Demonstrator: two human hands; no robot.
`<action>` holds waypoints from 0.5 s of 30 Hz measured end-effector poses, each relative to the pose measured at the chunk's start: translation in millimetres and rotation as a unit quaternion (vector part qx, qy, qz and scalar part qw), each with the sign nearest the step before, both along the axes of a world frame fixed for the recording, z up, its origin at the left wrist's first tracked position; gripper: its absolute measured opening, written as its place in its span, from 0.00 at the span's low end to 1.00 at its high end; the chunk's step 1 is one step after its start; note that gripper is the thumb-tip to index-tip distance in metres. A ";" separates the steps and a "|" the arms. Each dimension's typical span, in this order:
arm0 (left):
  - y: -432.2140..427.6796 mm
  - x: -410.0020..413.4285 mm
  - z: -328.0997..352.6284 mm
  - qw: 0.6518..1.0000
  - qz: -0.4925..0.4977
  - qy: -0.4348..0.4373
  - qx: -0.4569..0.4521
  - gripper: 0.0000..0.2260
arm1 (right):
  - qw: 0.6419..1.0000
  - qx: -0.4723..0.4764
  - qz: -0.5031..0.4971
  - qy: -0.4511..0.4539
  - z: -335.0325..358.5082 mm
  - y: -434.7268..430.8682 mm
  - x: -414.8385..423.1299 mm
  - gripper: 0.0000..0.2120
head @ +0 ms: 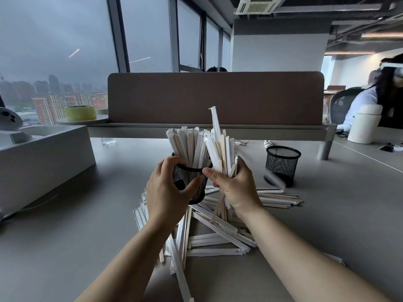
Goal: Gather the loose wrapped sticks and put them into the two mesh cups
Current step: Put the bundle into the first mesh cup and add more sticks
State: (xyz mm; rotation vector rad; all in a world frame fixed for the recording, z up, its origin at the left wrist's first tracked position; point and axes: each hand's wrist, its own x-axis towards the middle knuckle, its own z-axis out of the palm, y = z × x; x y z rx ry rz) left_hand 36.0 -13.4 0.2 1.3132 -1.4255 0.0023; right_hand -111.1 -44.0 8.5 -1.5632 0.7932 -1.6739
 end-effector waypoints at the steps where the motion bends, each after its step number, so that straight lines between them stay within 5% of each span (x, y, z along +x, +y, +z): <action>1: 0.0 -0.3 0.1 1.000 0.000 -0.001 0.001 0.21 | 1.000 0.001 0.001 0.007 0.7 0.1 -1.4 0.13; 15: -0.2 -1.4 0.5 1.000 -0.003 0.001 0.005 0.21 | 0.999 -0.018 0.033 -0.028 10.6 -6.2 -8.5 0.15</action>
